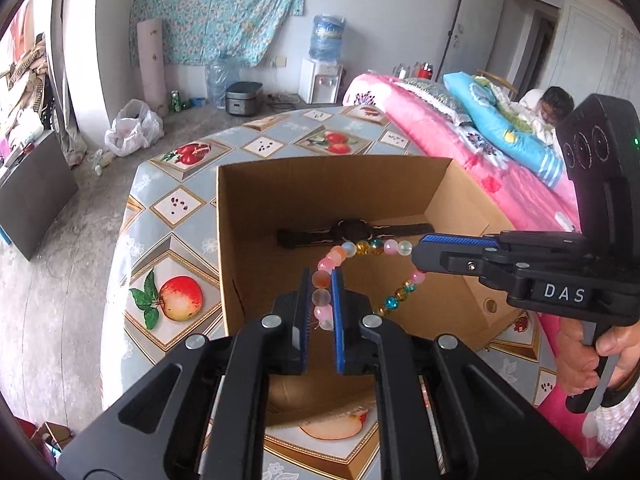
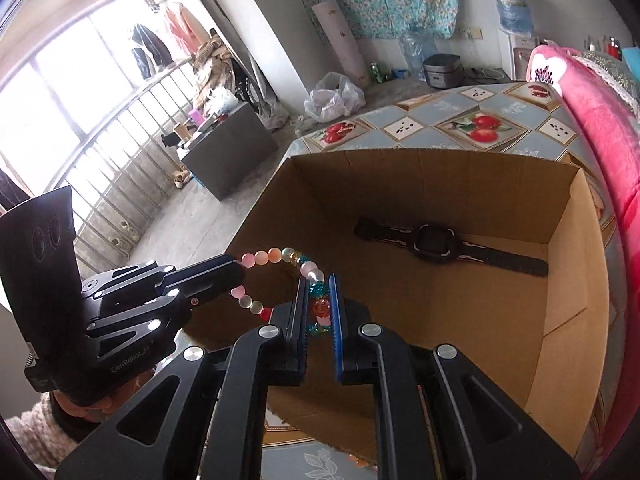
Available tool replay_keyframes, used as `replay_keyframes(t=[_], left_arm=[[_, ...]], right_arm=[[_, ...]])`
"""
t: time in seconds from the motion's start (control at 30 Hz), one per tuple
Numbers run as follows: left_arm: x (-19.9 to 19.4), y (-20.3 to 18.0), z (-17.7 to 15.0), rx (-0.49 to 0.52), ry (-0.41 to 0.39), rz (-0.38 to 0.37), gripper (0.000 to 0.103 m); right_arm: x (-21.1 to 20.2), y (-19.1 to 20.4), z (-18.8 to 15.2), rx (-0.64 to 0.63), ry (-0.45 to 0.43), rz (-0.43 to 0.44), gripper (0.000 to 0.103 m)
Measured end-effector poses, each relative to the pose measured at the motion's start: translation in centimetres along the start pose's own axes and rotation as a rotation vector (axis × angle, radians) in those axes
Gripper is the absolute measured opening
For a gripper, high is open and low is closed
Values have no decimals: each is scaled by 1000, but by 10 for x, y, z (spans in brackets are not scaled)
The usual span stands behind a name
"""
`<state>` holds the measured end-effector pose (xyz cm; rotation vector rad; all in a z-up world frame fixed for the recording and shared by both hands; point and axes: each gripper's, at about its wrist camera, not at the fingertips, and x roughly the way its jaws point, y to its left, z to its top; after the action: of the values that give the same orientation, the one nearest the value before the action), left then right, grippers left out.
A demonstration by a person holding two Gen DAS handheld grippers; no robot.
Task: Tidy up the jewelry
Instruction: 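Lift the beaded bracelet with the left tool and carry it over the box, then lower the bracelet into the box and open the left tool, then withdraw both tools from the box toward the jewelry on the table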
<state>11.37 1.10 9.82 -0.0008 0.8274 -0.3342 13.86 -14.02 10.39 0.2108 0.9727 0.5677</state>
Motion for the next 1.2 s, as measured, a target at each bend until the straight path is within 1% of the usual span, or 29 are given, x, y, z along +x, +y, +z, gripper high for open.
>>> replay_keyframes(t=[0.03,0.1,0.13,0.2,0.27,0.47,0.53,0.57,0.6,0.63,0.67,0.73,0.83,0.93,1.0,1.1,1.2], left_arm=[[8,1,2,10,19,14,9],[25,0,7,36,55,76,9],[30,-1,9,50,63,95,14],[35,-1,10,61,65,114,22],[32,2,9,57,44,113,22],[4,6,5,30,-50,105,22],[-9,7,2,17,-86,93,22],[-16,7,0,10,-105,84,22],[-24,7,-4,0,-122,73,23],[-31,6,-8,-12,-136,60,23],[-40,6,-13,-24,-155,38,24],[-55,3,-26,-34,-191,1,28],[-72,-6,-53,-25,-218,-45,31],[-76,-14,-82,-33,-204,-83,33],[-70,-19,-97,-37,-166,-106,33],[-48,-25,-110,-39,-91,-77,33],[-28,-28,-113,-40,-44,-40,33]], right_arm=[[12,-3,6,7,23,-4,10],[37,-10,19,19,96,-5,11],[46,-14,24,35,118,-11,11],[57,-21,31,58,145,-16,11],[55,-26,34,76,129,-6,11],[20,-34,26,89,33,16,11],[3,-35,19,86,7,7,12],[-5,-34,16,82,-3,0,16],[-14,-34,11,77,-13,-6,20],[-24,-33,6,73,-25,-10,26],[-34,-33,-1,69,-39,-10,27],[-57,-32,-16,62,-66,-4,27],[-90,-29,-46,37,-106,25,27],[-110,-25,-81,18,-98,58,27],[-115,-27,-104,31,-79,78,27],[-108,-37,-124,76,-42,21,27],[-94,-56,-127,140,2,-66,27]])
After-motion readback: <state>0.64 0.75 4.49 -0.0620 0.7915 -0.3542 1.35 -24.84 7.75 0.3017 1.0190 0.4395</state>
